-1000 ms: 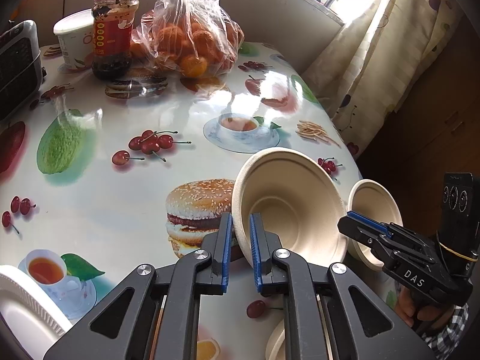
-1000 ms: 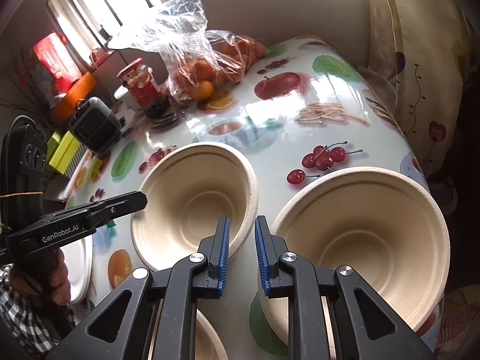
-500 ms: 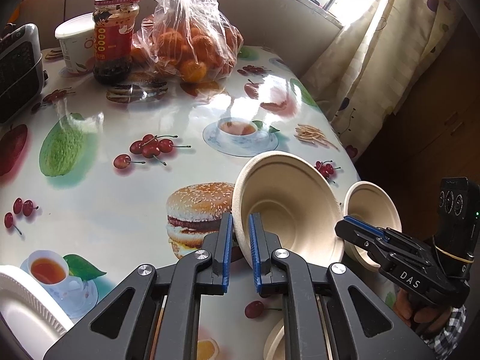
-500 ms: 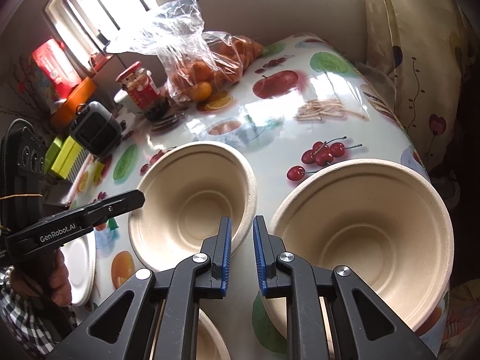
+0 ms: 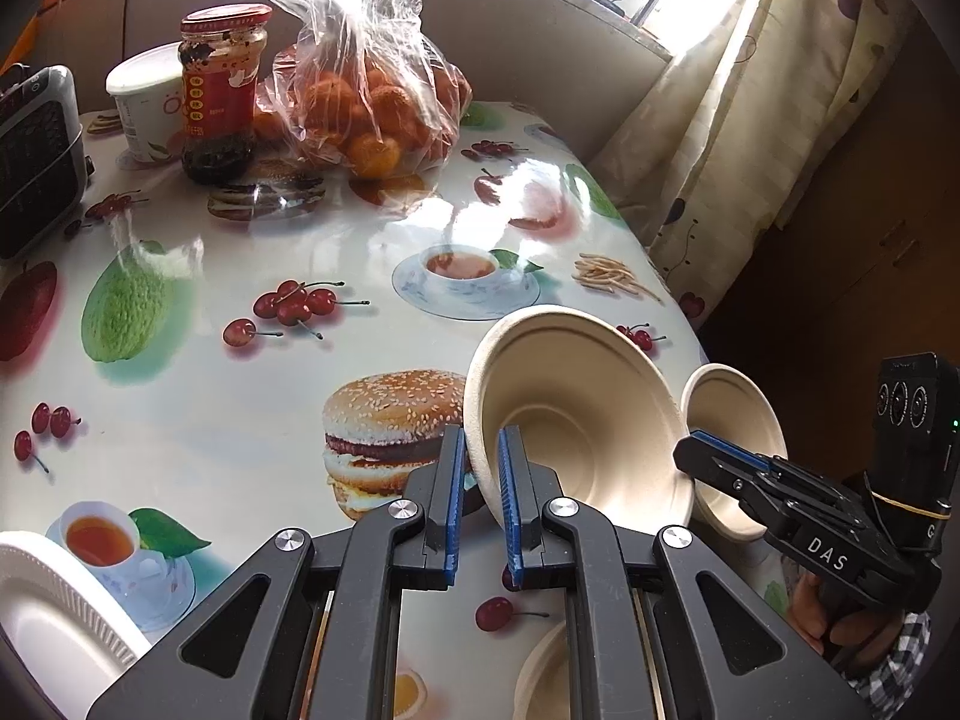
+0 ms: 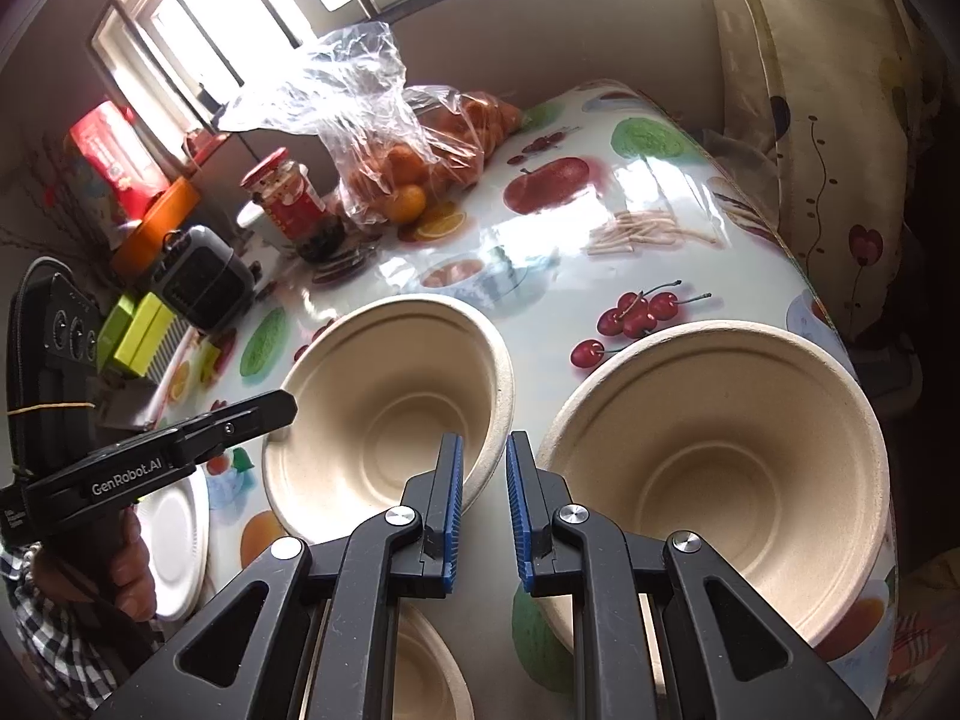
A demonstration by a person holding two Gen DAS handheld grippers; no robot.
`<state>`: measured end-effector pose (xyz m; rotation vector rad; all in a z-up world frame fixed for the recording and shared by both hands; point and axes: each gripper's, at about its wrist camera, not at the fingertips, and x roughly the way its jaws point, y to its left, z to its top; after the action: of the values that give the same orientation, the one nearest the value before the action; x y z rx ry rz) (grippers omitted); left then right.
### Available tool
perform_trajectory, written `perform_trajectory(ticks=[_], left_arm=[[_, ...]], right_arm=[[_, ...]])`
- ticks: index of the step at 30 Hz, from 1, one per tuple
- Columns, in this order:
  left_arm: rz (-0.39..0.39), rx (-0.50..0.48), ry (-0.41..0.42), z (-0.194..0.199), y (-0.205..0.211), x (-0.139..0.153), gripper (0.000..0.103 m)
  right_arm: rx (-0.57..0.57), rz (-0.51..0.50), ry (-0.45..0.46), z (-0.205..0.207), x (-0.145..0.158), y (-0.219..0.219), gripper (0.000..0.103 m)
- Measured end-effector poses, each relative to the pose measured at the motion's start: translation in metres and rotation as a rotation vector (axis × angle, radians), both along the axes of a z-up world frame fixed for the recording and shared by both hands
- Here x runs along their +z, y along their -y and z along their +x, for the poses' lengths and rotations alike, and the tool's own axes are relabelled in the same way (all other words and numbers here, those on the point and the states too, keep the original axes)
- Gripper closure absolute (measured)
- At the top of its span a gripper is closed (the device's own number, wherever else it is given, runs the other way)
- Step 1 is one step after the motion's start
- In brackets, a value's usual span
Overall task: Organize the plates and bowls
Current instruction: 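Lift the held beige bowls with both tools and carry them over other bowls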
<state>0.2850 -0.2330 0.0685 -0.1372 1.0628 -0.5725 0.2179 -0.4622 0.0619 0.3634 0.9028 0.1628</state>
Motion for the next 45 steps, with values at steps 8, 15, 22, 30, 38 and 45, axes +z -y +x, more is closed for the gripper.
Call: perform_trajectory(ticks=[8, 15, 22, 30, 38, 45], left_arm=[[-0.014, -0.005, 0.026, -0.010, -0.004, 0.012, 0.091], [-0.020, -0.012, 0.050, -0.022, -0.006, 0.023, 0.091], [-0.026, -0.019, 0.065, -0.036, -0.010, 0.030, 0.091], [-0.035, -0.028, 0.070, -0.052, -0.015, 0.032, 0.091], [-0.036, -0.039, 0.075, -0.069, -0.019, 0.032, 0.091], [-0.043, -0.046, 0.081, -0.080, -0.024, 0.035, 0.091]], right_arm=[[-0.007, 0.016, 0.038, -0.011, 0.013, -0.001, 0.088], [-0.010, 0.015, 0.068, -0.026, 0.025, -0.003, 0.088], [-0.015, 0.031, 0.097, -0.045, 0.034, -0.004, 0.088], [-0.021, 0.035, 0.128, -0.070, 0.042, -0.009, 0.088], [-0.034, 0.049, 0.131, -0.089, 0.041, -0.012, 0.088], [-0.039, 0.053, 0.144, -0.102, 0.044, -0.014, 0.088]])
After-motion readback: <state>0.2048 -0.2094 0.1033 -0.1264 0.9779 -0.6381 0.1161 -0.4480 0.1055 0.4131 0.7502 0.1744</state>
